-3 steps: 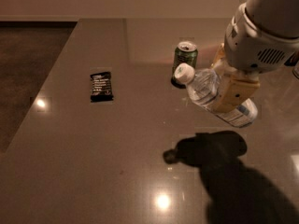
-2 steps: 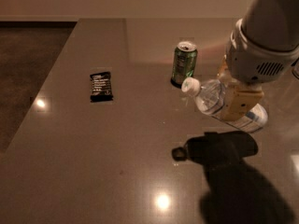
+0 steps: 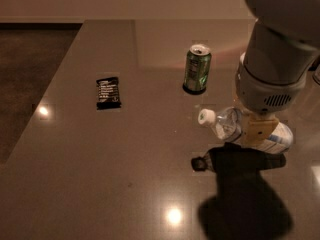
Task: Knock blue plastic bottle over
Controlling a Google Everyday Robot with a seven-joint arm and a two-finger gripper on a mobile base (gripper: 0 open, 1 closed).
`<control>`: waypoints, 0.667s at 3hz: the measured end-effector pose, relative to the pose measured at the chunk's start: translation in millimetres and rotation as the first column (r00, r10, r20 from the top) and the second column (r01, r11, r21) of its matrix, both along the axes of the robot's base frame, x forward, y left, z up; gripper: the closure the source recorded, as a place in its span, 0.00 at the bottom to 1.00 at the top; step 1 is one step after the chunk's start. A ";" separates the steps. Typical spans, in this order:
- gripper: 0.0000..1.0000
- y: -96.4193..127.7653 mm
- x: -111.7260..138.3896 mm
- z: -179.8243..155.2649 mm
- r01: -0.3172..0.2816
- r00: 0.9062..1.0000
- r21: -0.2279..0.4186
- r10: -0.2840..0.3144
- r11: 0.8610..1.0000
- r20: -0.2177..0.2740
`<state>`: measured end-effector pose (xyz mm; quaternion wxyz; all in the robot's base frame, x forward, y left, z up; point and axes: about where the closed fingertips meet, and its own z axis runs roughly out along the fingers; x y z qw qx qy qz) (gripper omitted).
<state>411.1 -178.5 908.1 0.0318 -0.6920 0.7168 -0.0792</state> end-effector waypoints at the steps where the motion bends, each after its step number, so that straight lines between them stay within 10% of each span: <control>1: 0.62 -2.1 -4.7 -13.8 -0.010 1.000 -0.053 0.010 0.999 -0.008; 2: 0.39 -1.1 -8.5 -25.5 -0.023 1.000 -0.091 0.021 0.996 -0.020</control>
Offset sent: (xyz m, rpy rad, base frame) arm -0.0156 -0.0025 -0.0421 -0.1427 0.0535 0.0336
